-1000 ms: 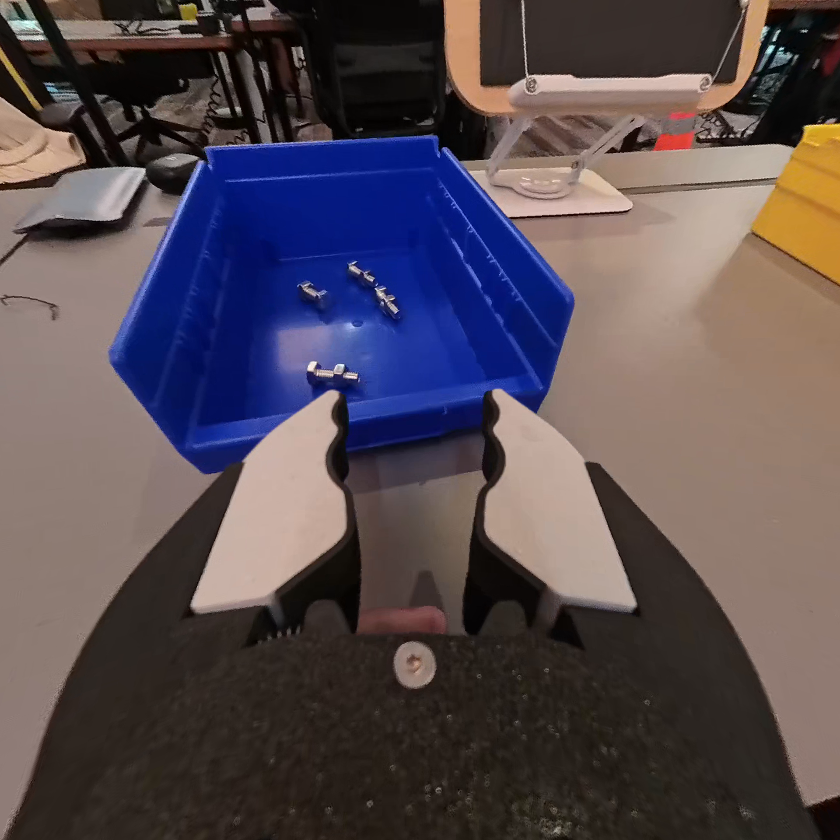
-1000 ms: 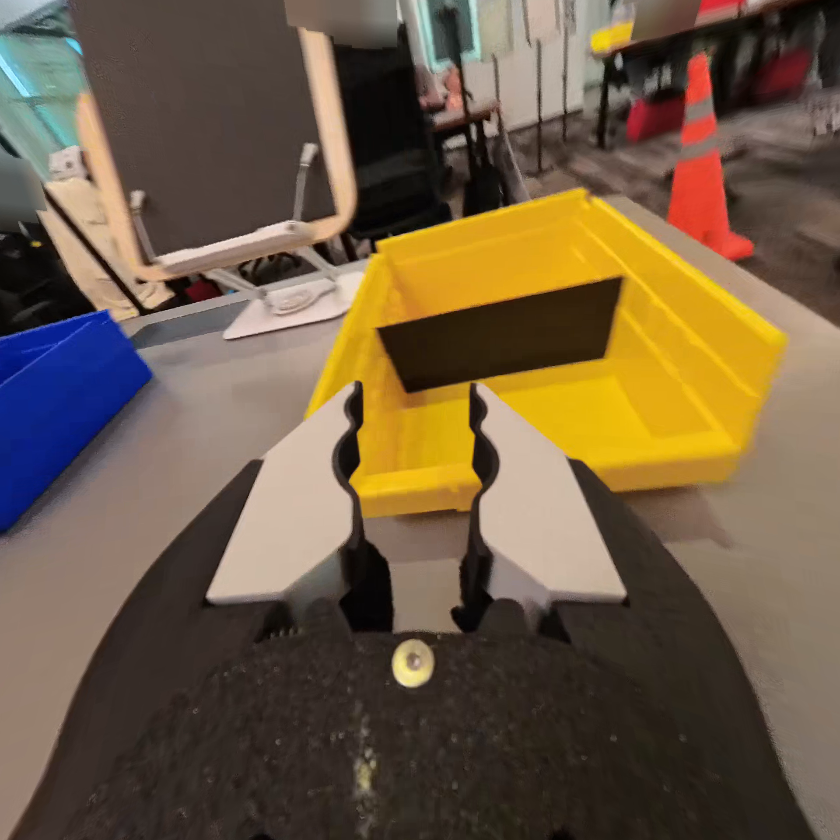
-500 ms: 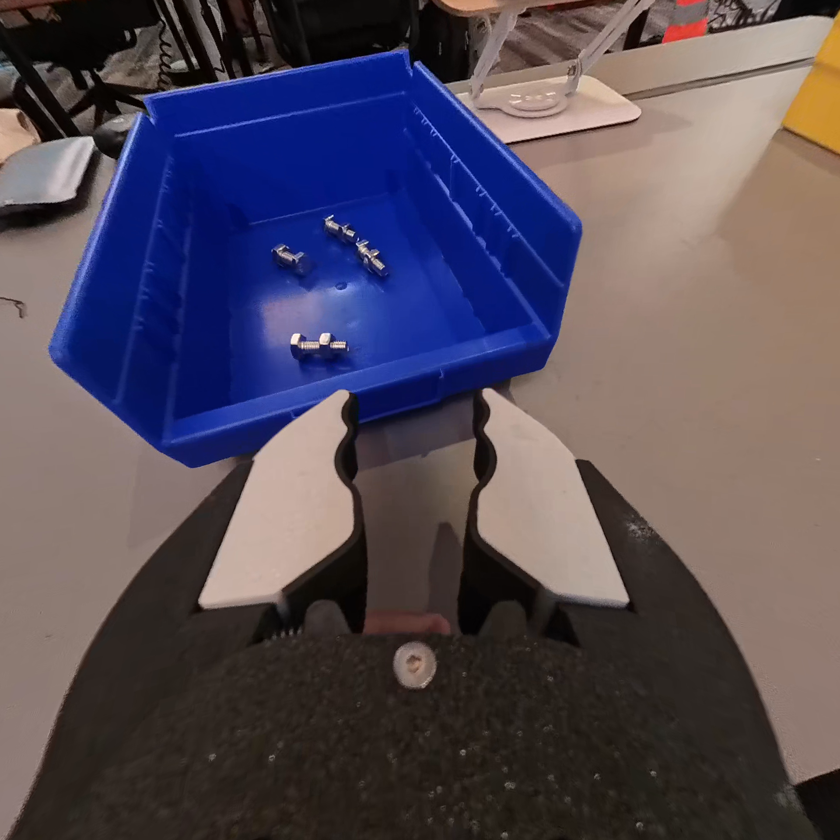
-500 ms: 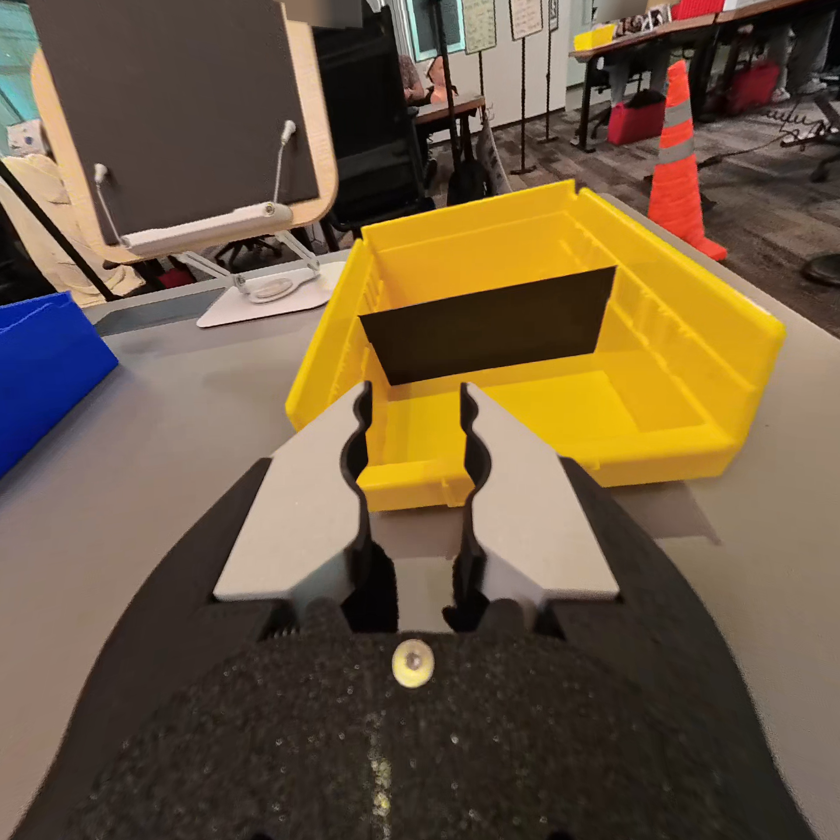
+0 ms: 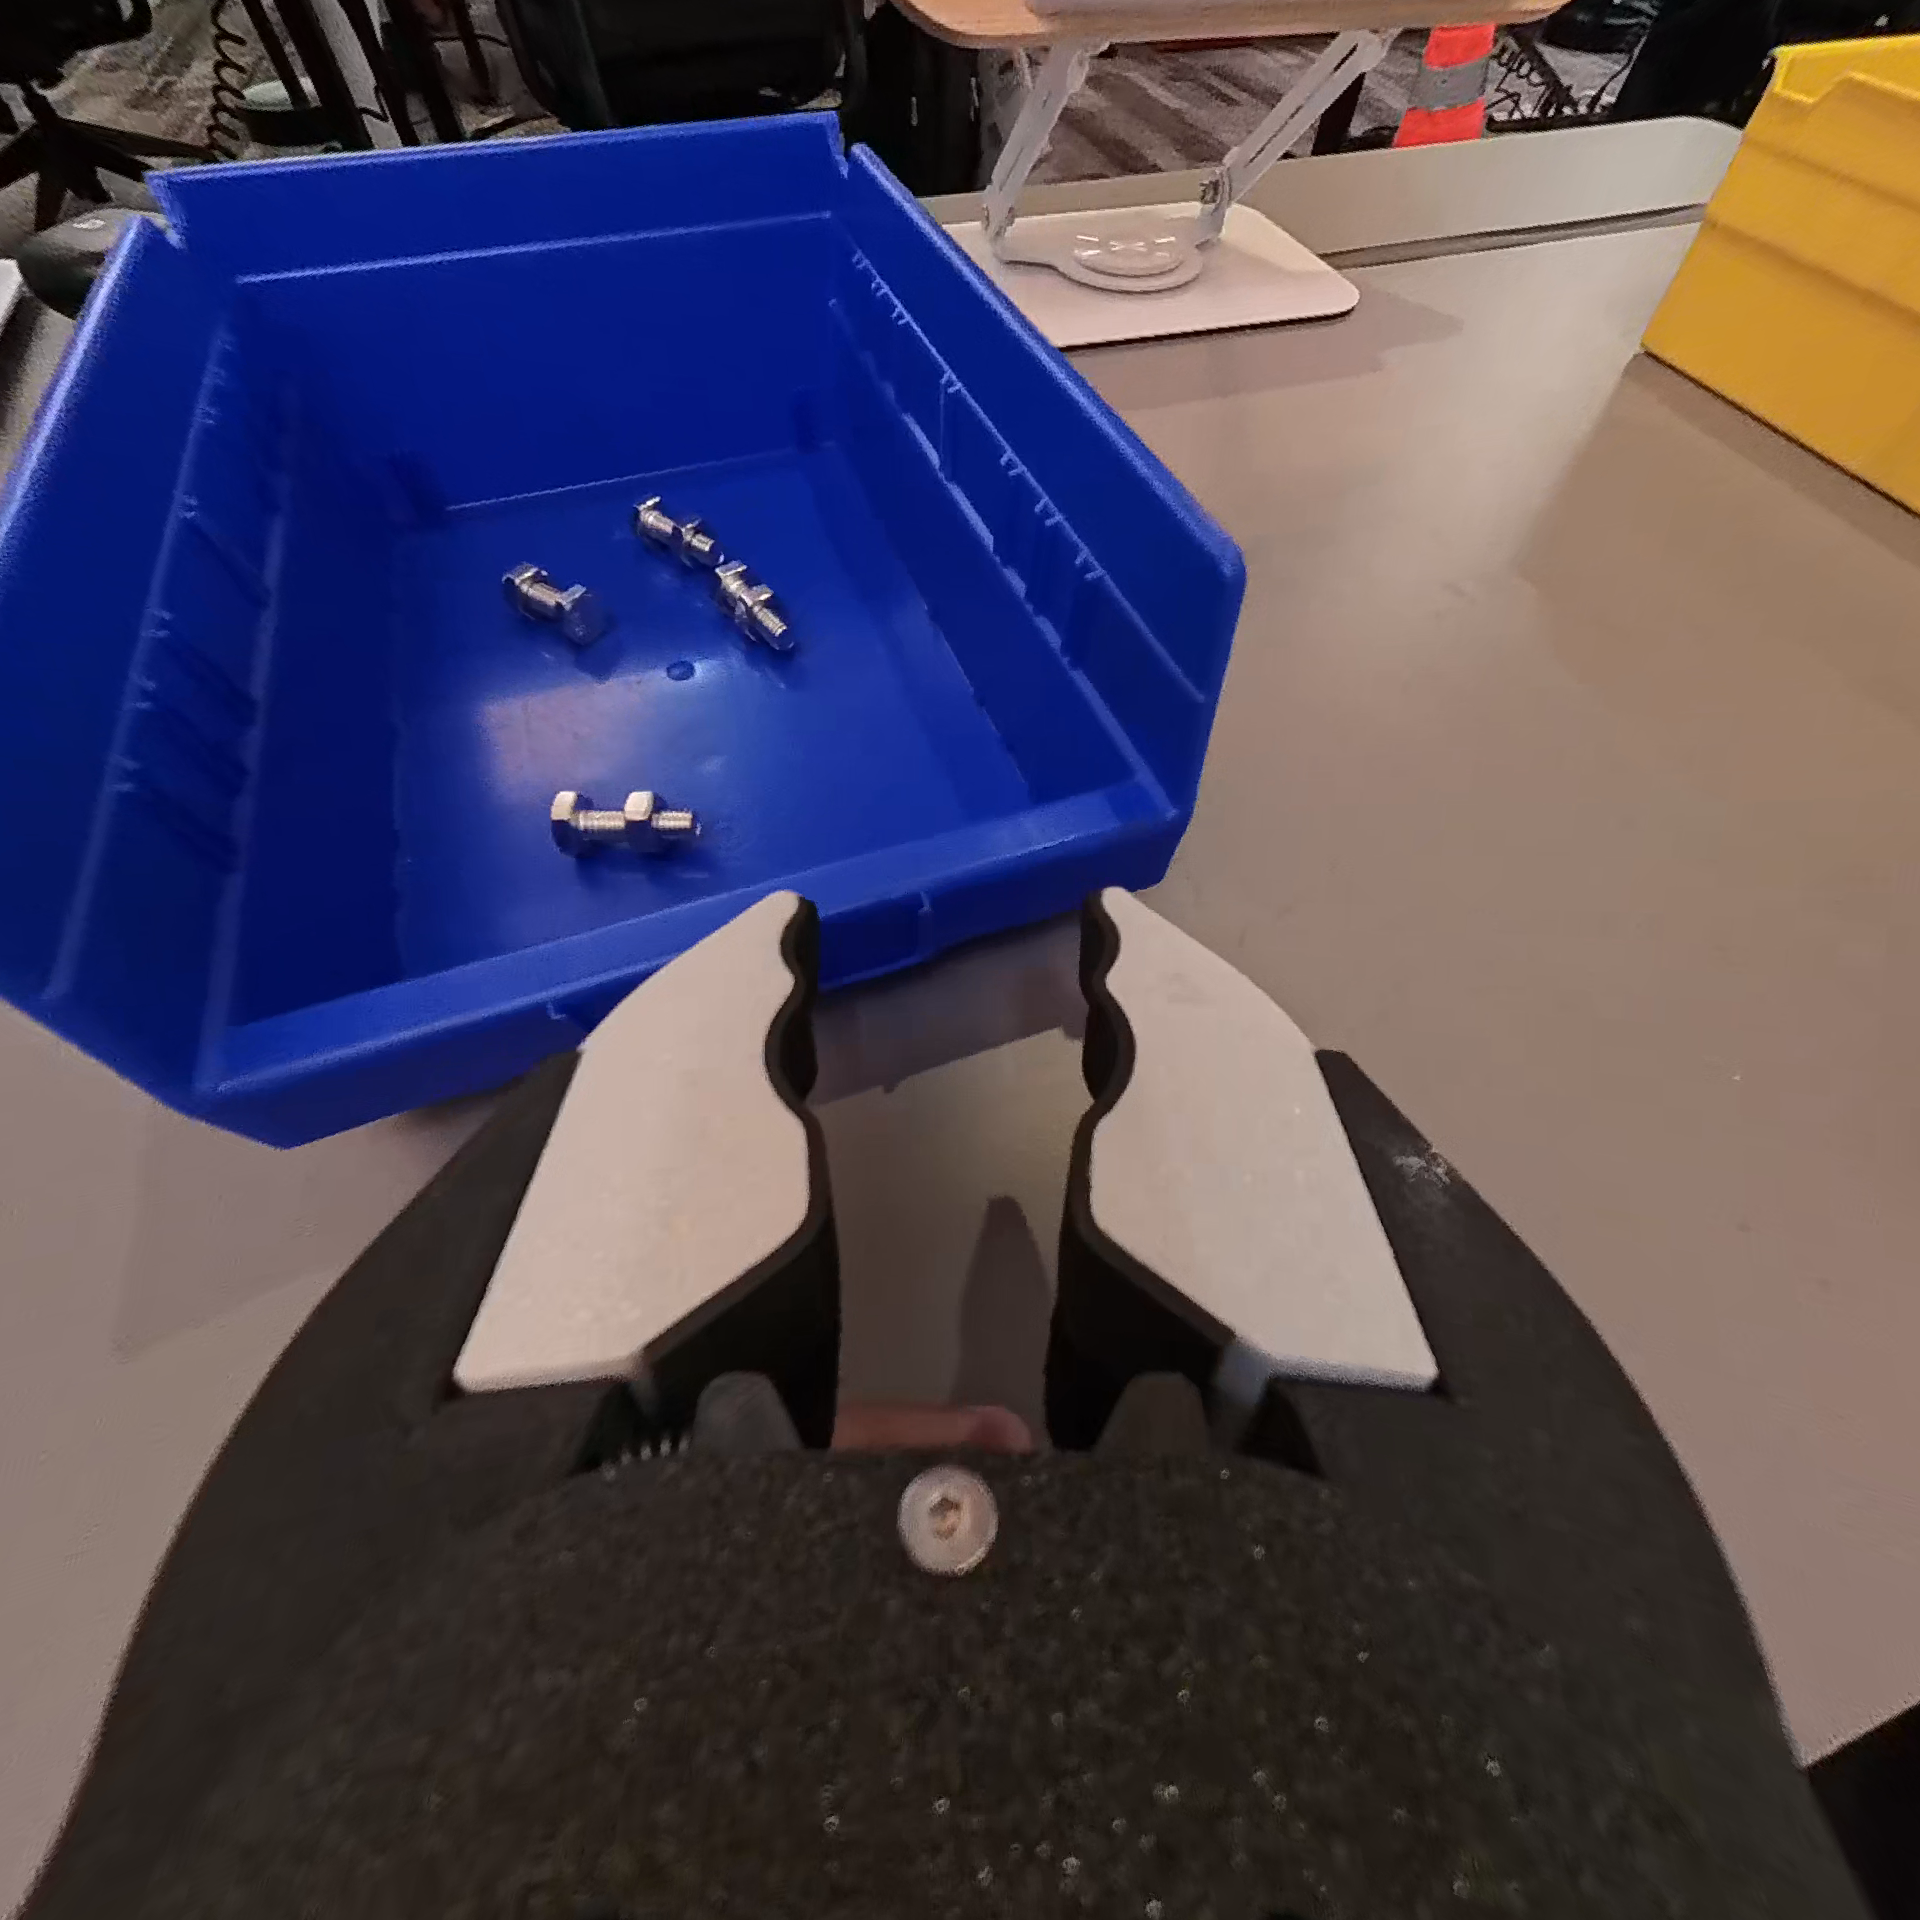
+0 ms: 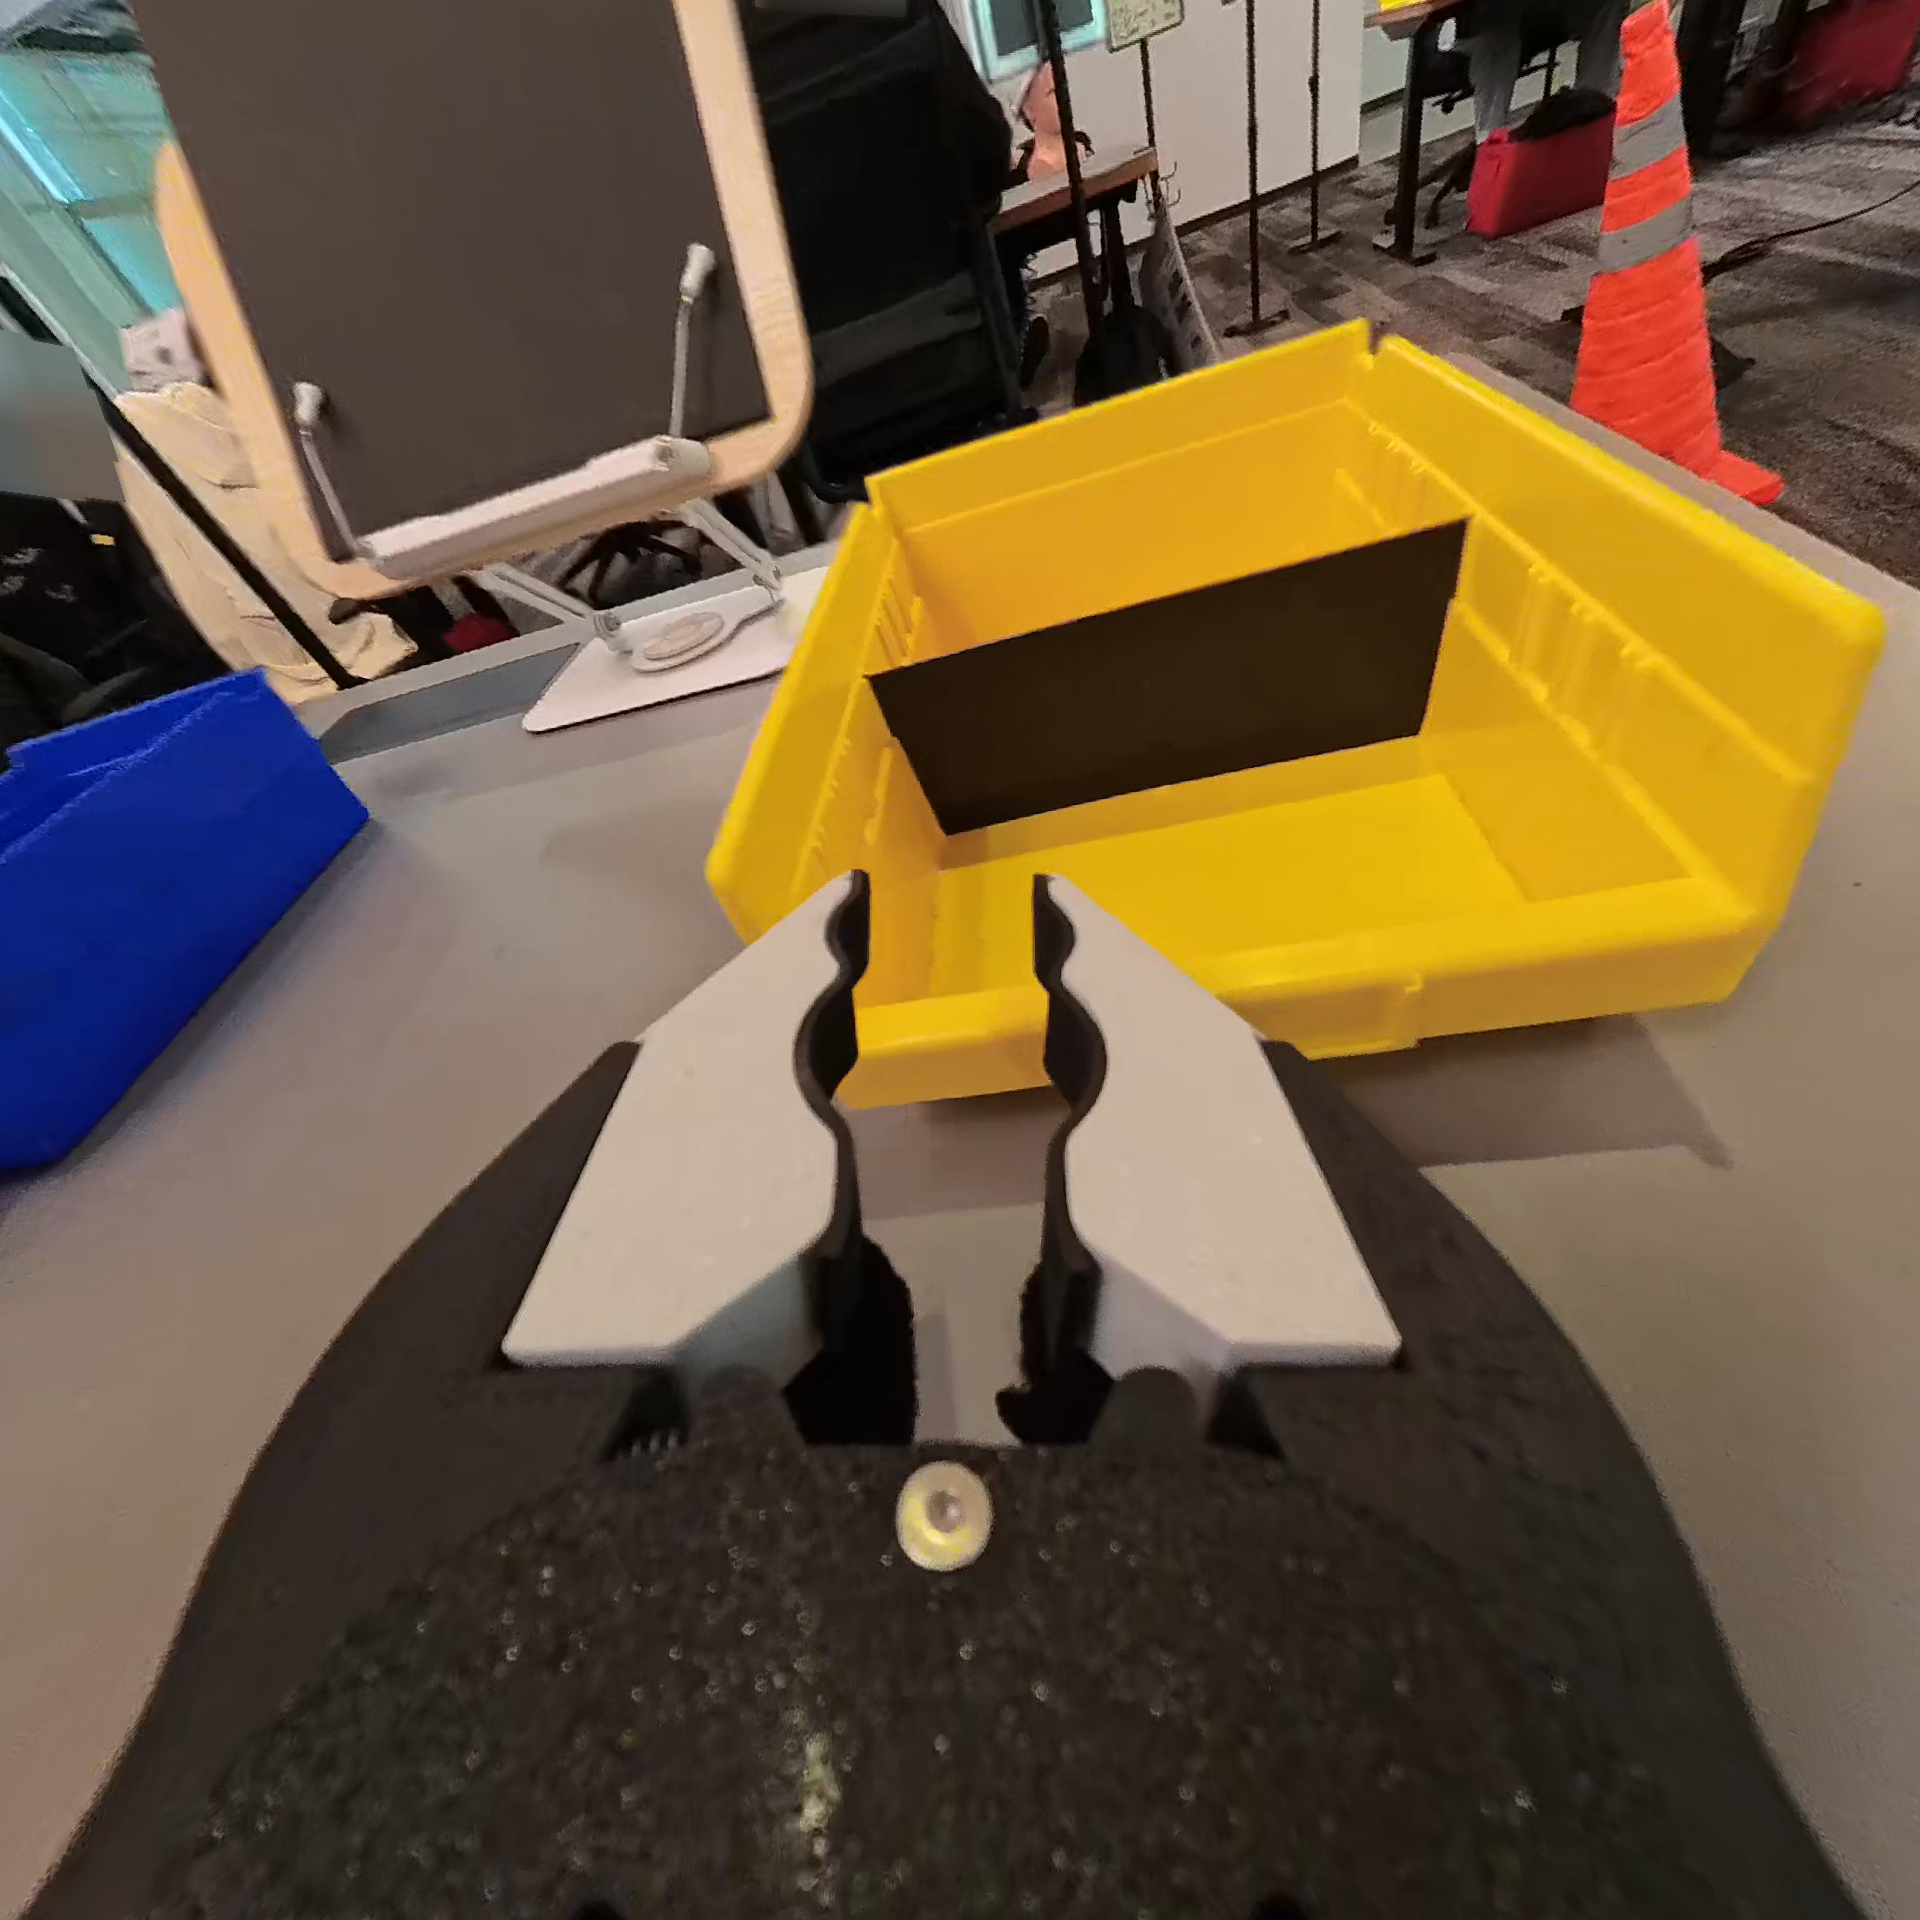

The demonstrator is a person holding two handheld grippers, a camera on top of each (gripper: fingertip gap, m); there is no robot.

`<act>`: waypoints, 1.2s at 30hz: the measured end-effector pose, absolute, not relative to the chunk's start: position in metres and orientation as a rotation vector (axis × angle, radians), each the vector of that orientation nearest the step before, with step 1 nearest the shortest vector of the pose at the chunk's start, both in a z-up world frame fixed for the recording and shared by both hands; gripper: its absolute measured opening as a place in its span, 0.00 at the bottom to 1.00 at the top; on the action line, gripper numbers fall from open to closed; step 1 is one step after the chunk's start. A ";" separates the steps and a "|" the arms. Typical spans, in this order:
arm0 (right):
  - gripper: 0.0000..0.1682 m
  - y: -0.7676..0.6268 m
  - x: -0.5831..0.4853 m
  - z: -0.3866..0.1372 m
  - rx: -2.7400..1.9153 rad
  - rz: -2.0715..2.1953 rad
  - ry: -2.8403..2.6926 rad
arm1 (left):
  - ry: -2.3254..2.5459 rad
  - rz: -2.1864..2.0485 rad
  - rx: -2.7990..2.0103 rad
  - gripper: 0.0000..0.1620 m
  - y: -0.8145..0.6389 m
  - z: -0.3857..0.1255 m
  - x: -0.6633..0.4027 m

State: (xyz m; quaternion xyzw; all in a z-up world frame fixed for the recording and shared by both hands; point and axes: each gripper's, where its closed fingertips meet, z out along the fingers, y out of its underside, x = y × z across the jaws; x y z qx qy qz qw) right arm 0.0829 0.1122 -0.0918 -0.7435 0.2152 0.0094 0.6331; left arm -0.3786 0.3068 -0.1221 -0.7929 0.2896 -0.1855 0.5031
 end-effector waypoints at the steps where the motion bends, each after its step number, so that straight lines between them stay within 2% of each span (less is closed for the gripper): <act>1: 0.18 0.112 0.074 -0.086 -1.690 0.039 0.476 | 0.708 -0.444 -1.913 0.30 0.307 -0.123 -0.378; 7: 0.18 0.127 -0.035 -0.053 -1.645 0.276 0.223 | 0.751 -0.465 -1.957 0.31 0.304 -0.126 -0.374; 10: 0.18 0.138 -0.084 -0.066 -1.699 0.406 0.079 | 0.783 -0.570 -1.960 0.33 0.305 -0.110 -0.365; 14: 0.18 0.146 -0.110 -0.100 -1.792 0.544 0.020 | 0.982 -0.462 -1.943 0.31 0.336 -0.091 -0.360; 16: 0.18 0.147 -0.115 -0.104 -1.790 0.642 0.021 | 1.217 -0.386 -1.987 0.37 0.350 -0.101 -0.353; 23: 0.18 0.148 -0.123 -0.104 -1.774 0.871 -0.029 | 1.818 -0.114 -1.894 0.34 0.421 -0.138 -0.329; 31: 0.20 0.126 -0.171 -0.103 -1.750 1.052 -0.321 | 2.114 0.044 -1.906 0.35 0.467 -0.177 -0.327; 33: 0.21 0.121 -0.183 -0.112 -1.796 1.025 -0.416 | 2.141 0.110 -1.900 0.34 0.472 -0.184 -0.330; 34: 0.21 0.119 -0.187 -0.117 -1.819 0.996 -0.463 | 2.130 0.086 -1.906 0.31 0.473 -0.183 -0.327; 36: 0.21 0.118 -0.190 -0.124 -1.845 0.947 -0.510 | 2.100 0.073 -1.933 0.32 0.477 -0.183 -0.325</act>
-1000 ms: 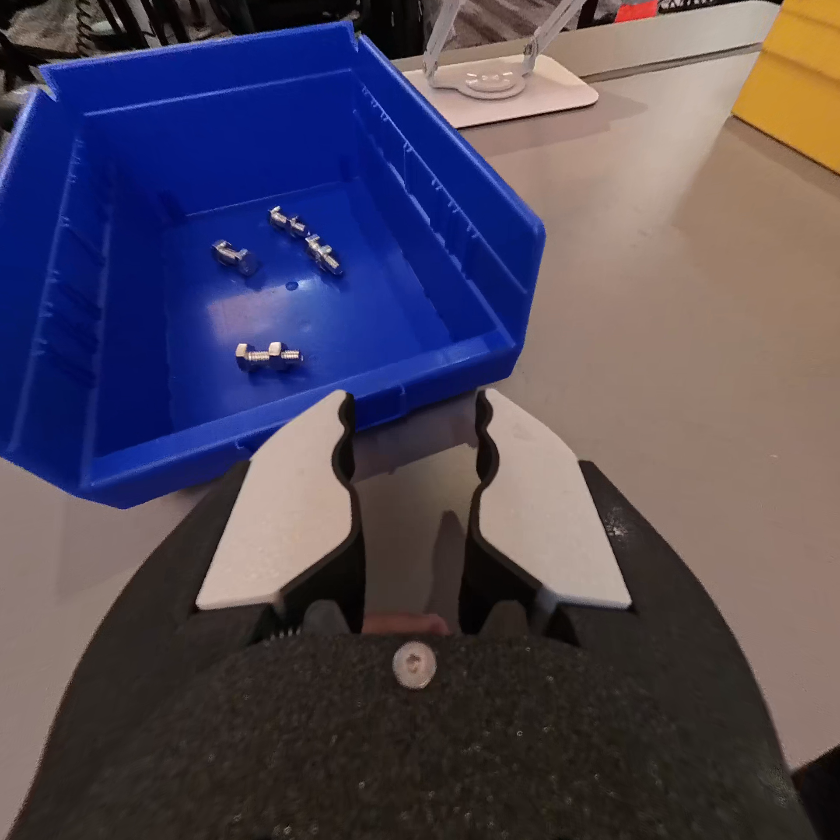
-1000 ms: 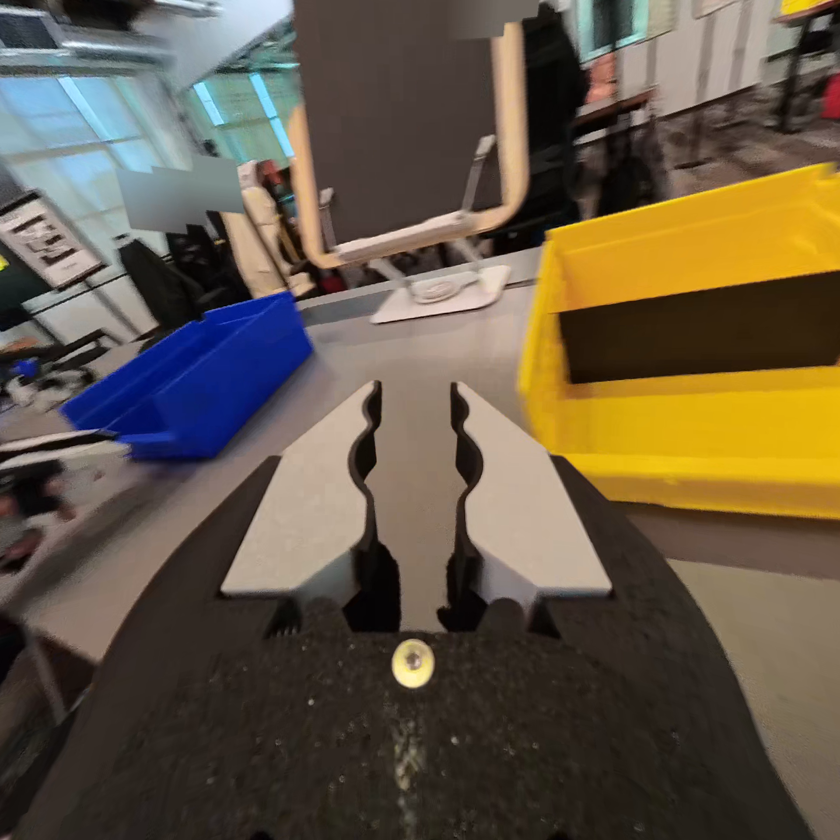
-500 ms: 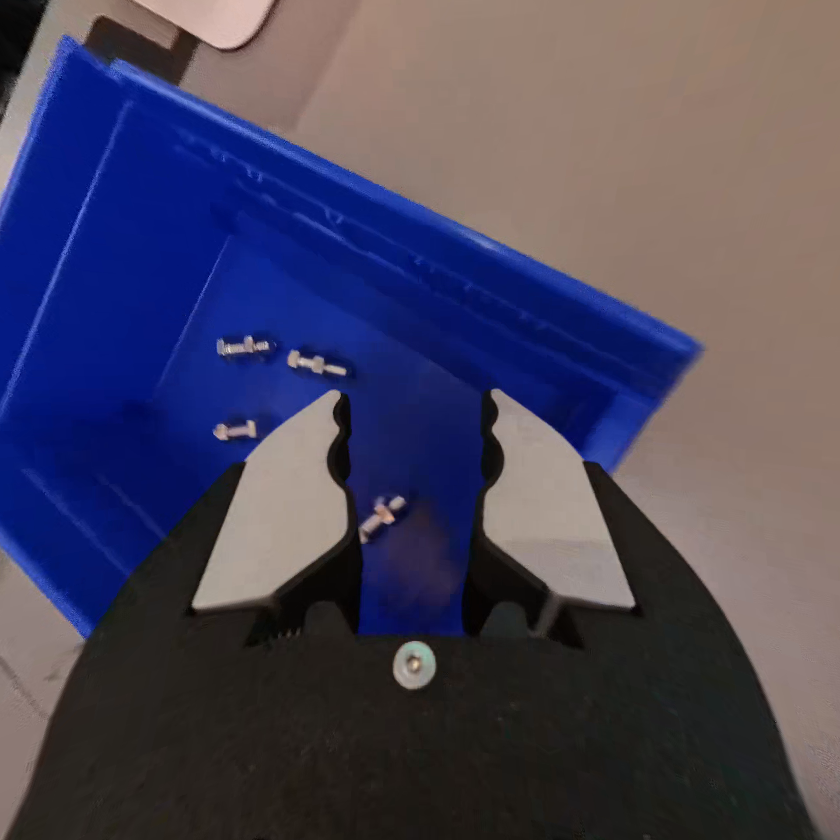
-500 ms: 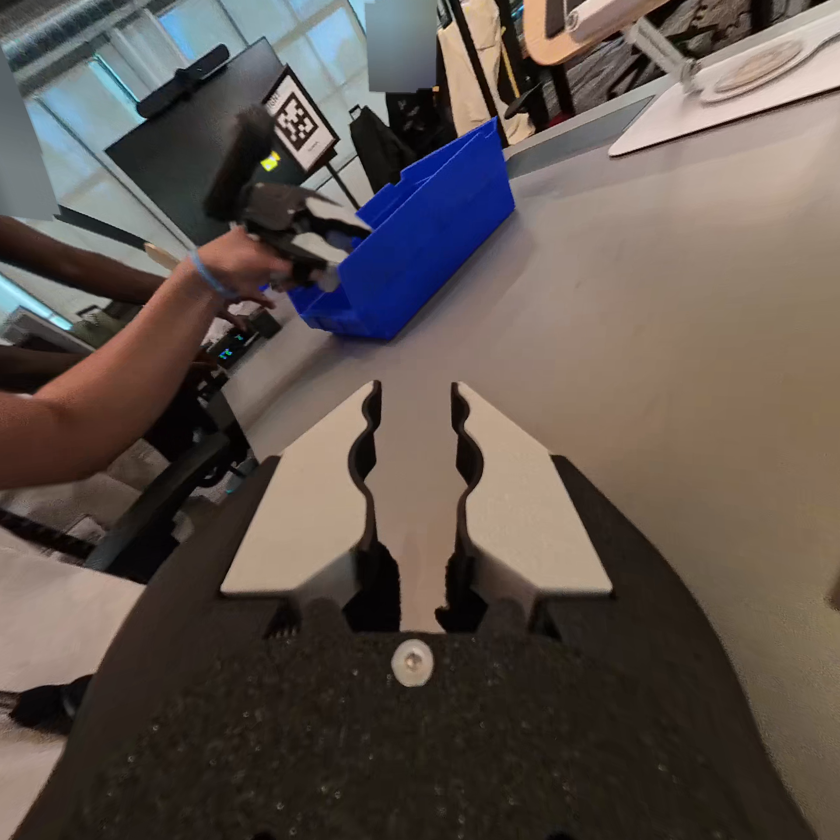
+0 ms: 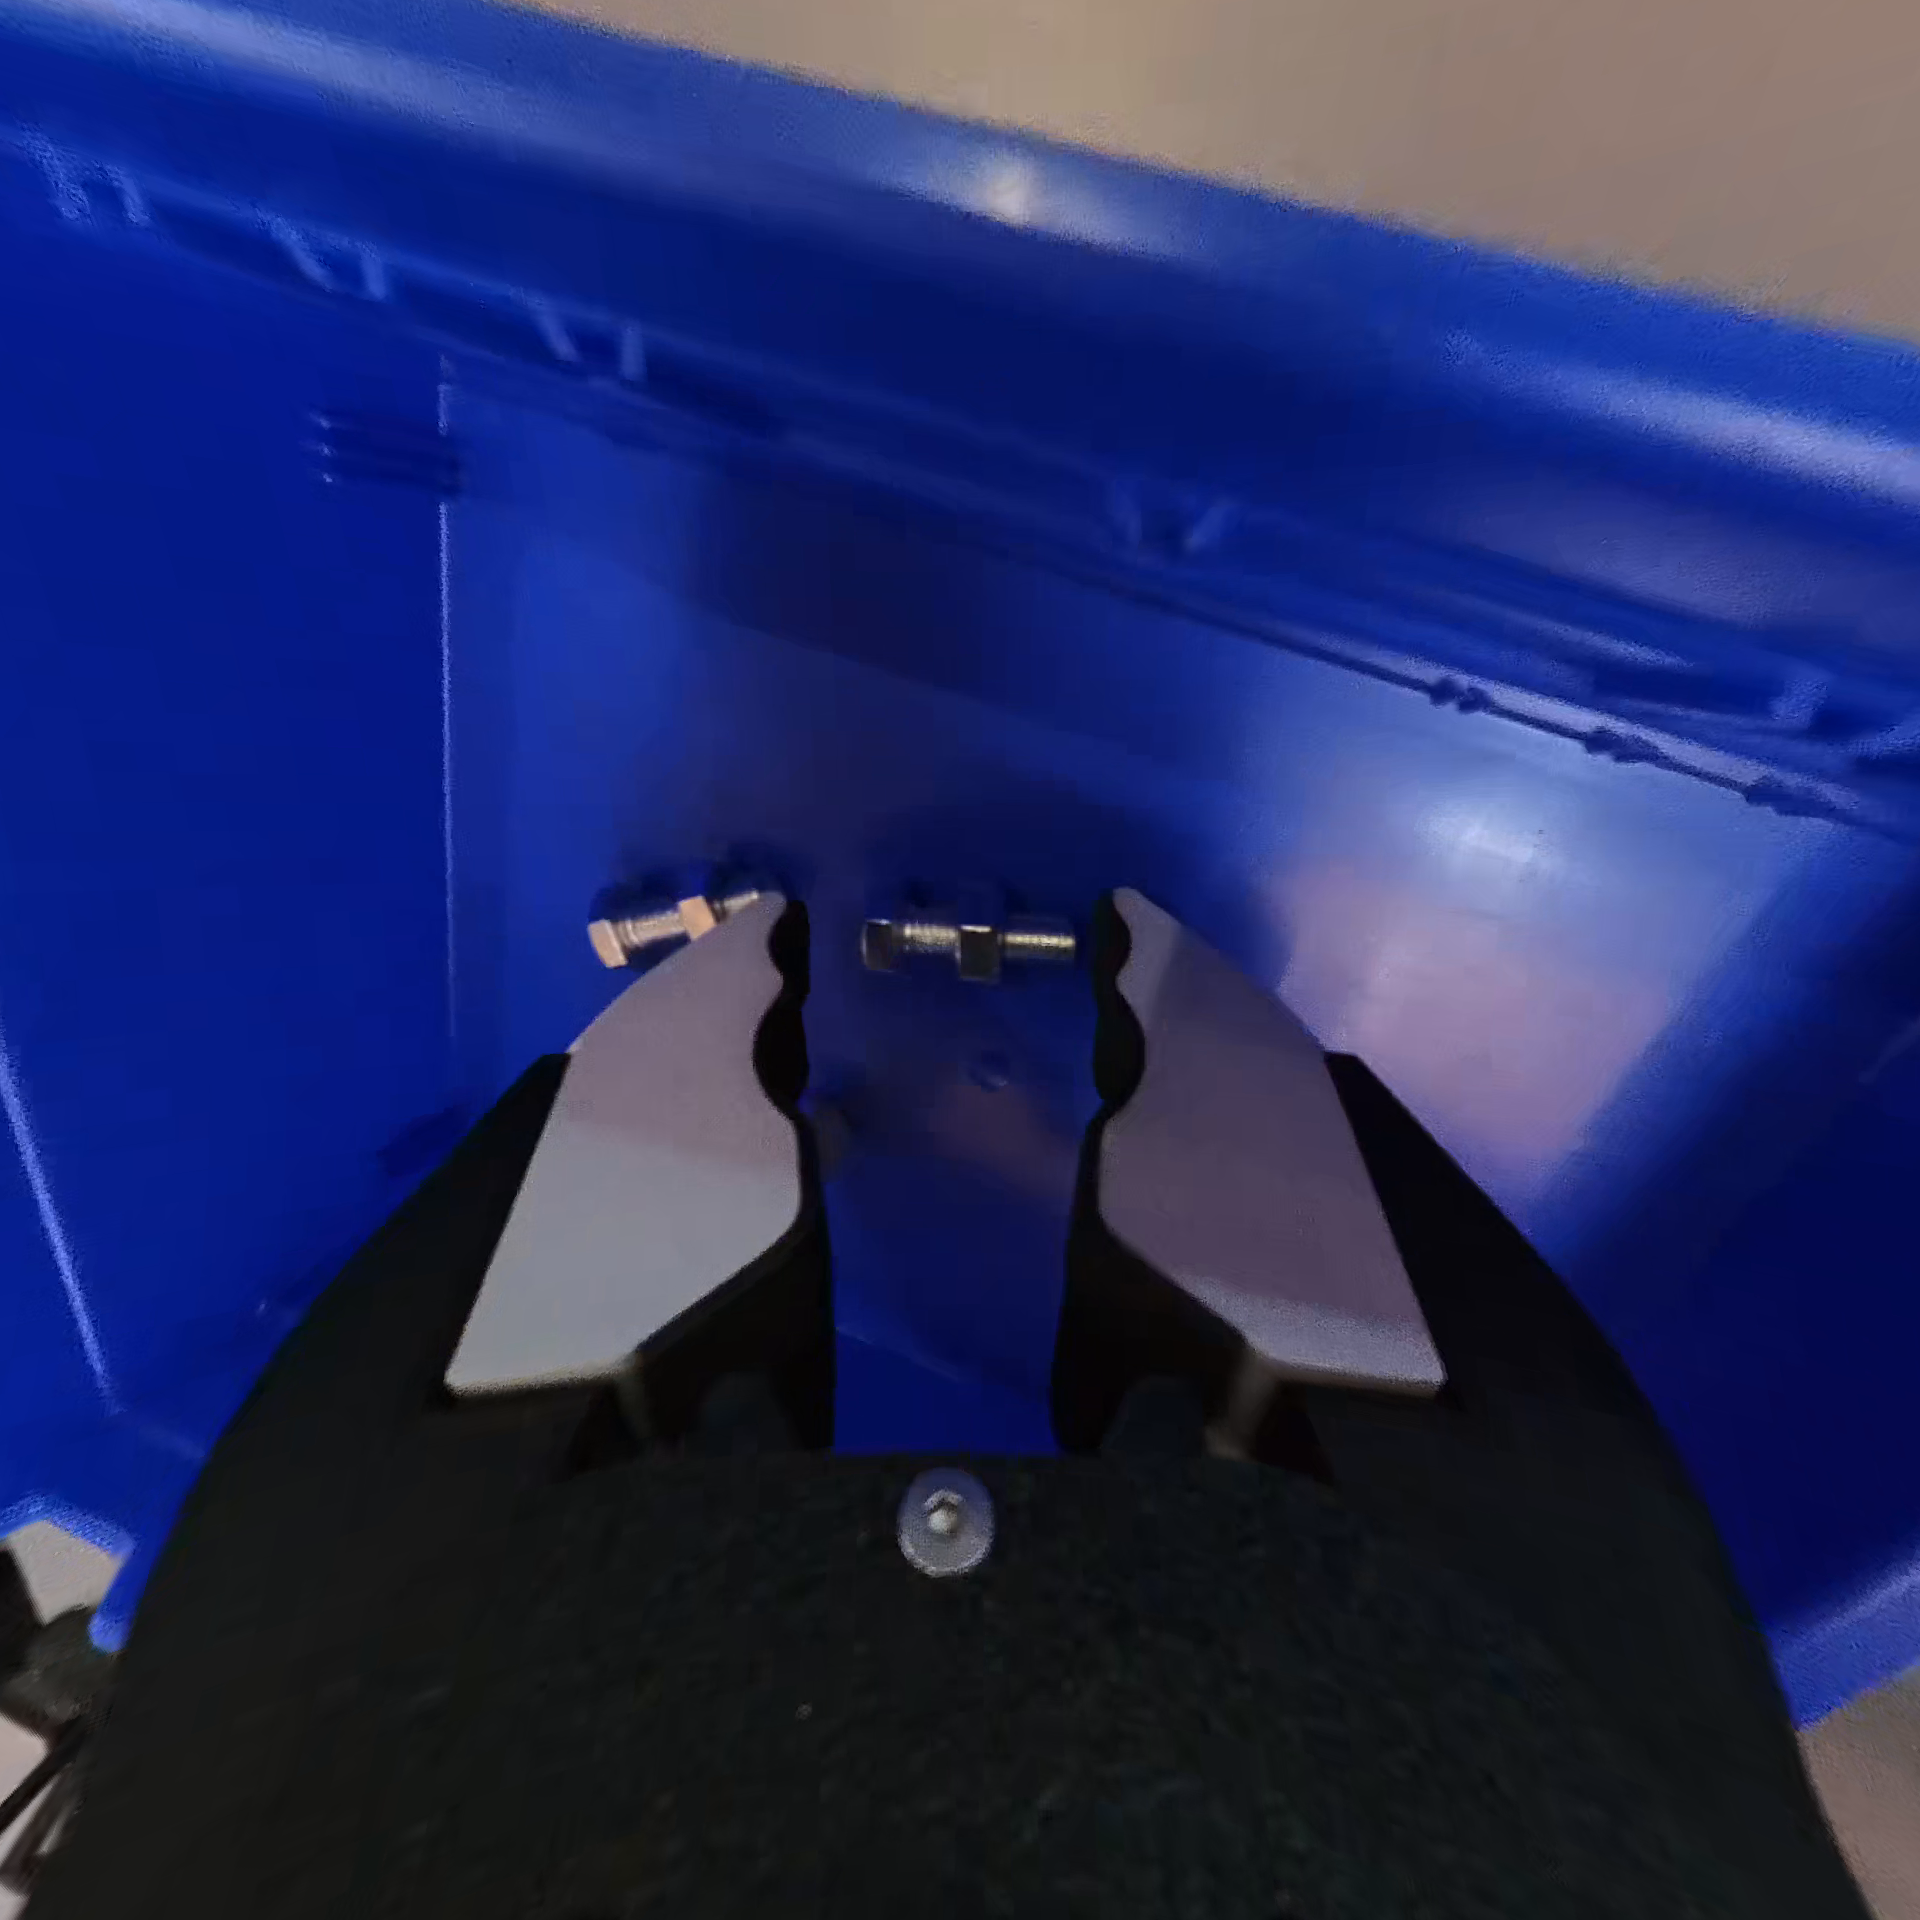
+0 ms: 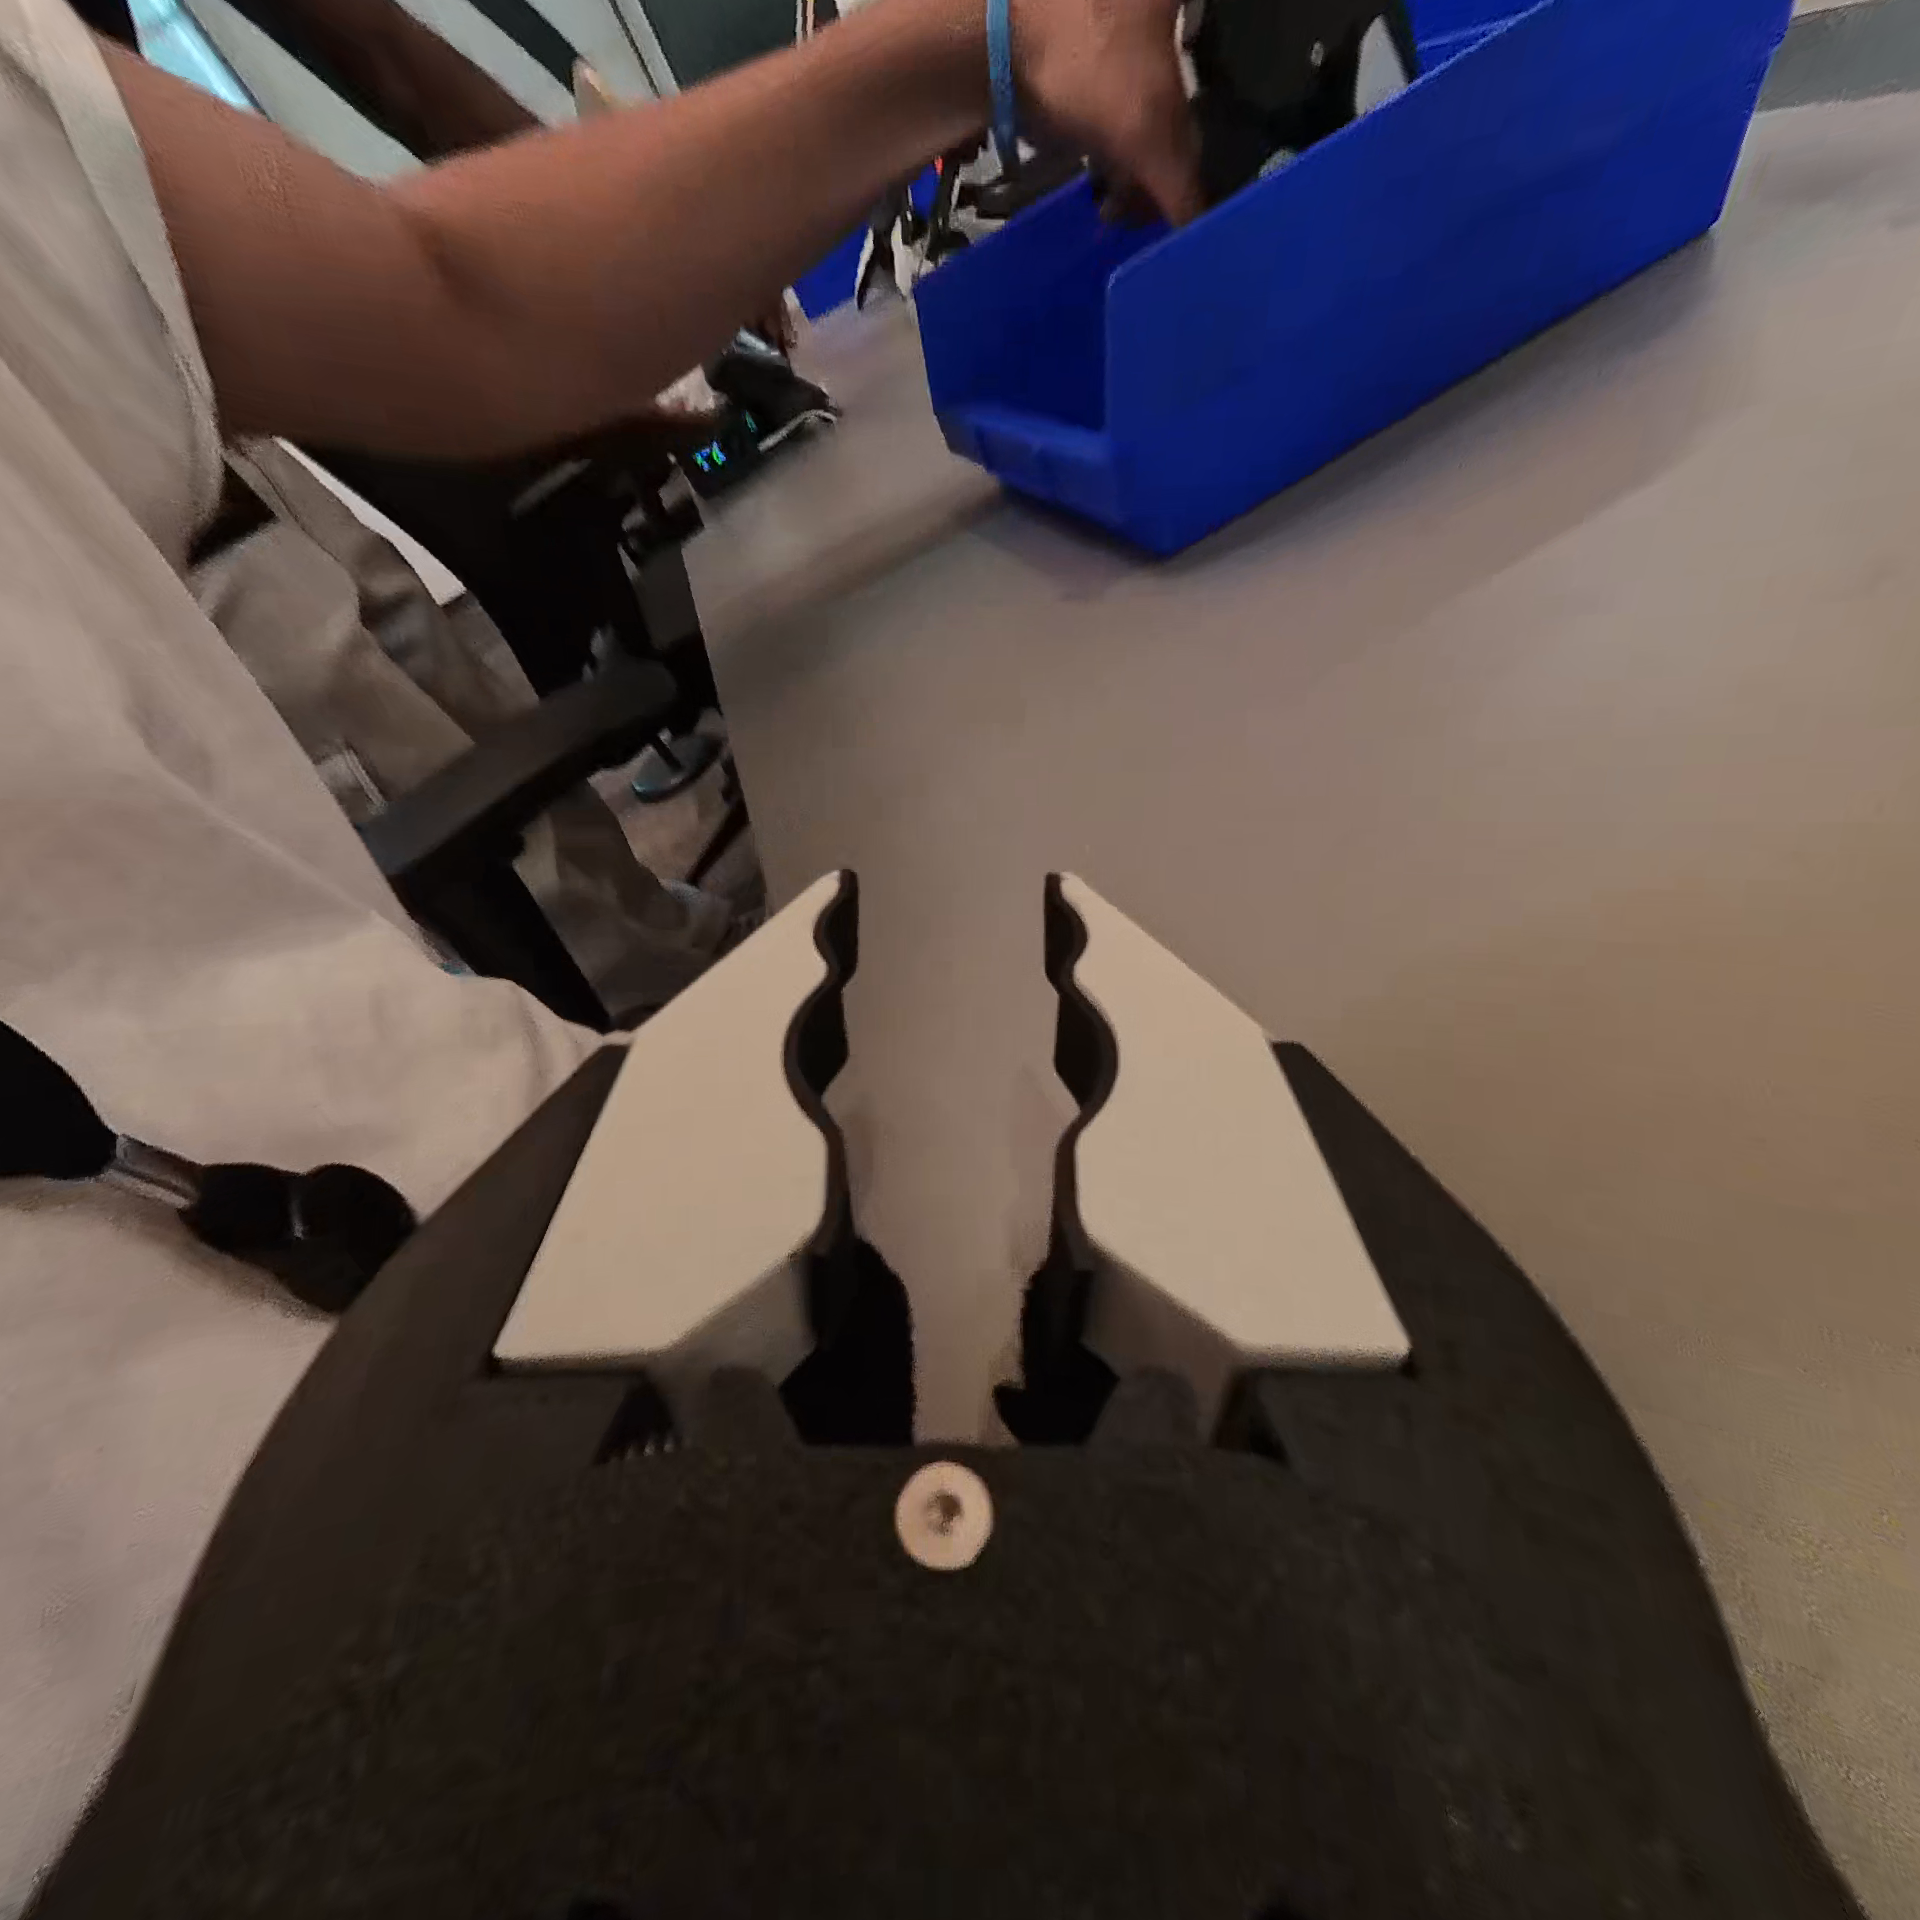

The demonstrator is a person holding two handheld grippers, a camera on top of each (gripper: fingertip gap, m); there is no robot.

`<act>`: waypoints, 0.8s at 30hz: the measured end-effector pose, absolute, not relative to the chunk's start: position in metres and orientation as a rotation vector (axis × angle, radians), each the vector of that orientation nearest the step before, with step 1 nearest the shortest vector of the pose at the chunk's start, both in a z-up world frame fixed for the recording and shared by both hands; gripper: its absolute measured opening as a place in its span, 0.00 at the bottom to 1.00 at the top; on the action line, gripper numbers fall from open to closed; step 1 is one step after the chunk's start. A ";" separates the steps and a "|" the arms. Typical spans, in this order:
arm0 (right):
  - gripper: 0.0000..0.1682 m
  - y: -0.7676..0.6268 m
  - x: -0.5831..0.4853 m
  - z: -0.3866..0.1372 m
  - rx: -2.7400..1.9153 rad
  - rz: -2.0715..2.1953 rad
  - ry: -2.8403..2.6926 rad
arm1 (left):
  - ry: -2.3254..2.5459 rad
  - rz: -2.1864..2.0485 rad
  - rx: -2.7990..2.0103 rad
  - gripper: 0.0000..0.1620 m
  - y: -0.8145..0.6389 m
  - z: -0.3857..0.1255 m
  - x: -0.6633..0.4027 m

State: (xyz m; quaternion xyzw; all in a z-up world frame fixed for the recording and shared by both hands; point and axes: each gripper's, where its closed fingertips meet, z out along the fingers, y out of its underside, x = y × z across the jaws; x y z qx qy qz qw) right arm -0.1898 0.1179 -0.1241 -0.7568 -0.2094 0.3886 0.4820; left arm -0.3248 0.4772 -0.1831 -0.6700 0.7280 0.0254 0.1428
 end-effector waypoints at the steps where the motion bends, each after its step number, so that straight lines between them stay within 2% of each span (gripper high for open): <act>1: 0.21 0.118 -0.190 -0.126 -1.852 0.939 -0.514 | 2.106 0.069 -1.952 0.31 0.477 -0.185 -0.326; 2: 0.21 0.119 -0.190 -0.126 -1.854 0.943 -0.509 | 2.110 0.056 -1.966 0.28 0.476 -0.186 -0.327; 5: 0.21 0.123 -0.187 -0.123 -1.848 0.974 -0.456 | 2.107 0.045 -1.981 0.25 0.474 -0.186 -0.327; 12: 0.21 0.128 -0.184 -0.122 -1.852 0.981 -0.414 | 2.046 0.059 -2.003 0.25 0.476 -0.185 -0.329; 15: 0.26 0.136 -0.179 -0.128 -1.875 0.895 -0.379 | 1.939 0.058 -2.033 0.25 0.476 -0.176 -0.330; 17: 0.30 0.143 -0.173 -0.137 -1.933 0.830 -0.329 | 1.788 -0.026 -2.056 0.25 0.474 -0.158 -0.324; 20: 0.30 0.148 -0.178 -0.138 -1.947 0.818 -0.372 | 1.464 -0.282 -2.070 0.25 0.462 -0.111 -0.310; 24: 0.30 0.168 -0.186 -0.118 -1.906 0.709 -0.512 | 1.126 -0.884 -1.948 0.25 0.401 -0.031 -0.285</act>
